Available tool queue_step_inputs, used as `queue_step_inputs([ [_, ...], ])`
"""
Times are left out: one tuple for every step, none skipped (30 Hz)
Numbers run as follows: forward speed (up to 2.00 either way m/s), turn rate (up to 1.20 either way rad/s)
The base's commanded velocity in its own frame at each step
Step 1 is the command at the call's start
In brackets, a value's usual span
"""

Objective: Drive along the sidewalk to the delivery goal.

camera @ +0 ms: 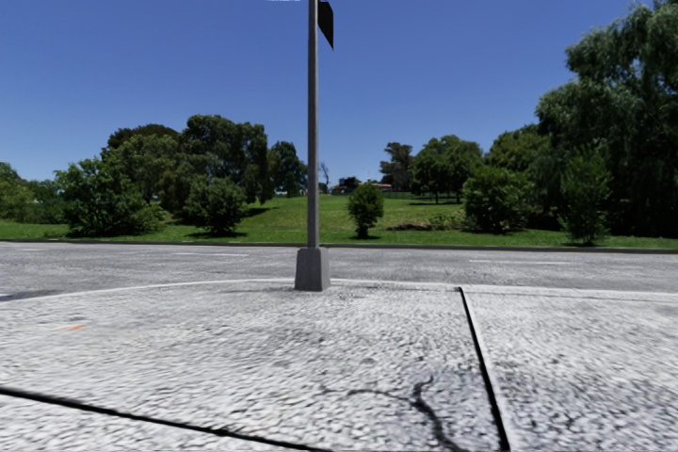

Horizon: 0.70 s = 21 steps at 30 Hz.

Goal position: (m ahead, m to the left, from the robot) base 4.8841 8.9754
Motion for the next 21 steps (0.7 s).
queue_step_inputs([
  [1.24,0.63],
  [1.24,0.64],
  [1.24,0.64],
  [1.24,0.65],
  [1.24,0.65],
  [1.24,0.66],
  [1.24,0.66],
  [1.24,0.66],
  [1.26,0.66],
  [1.27,0.66],
  [1.29,0.66],
  [1.29,0.66],
  [1.29,0.66],
  [1.29,0.66],
  [1.29,0.66],
  [1.29,0.66],
  [1.29,0.66],
  [1.30,0.66],
  [1.30,0.66],
  [1.31,0.66],
  [1.33,0.66],
])
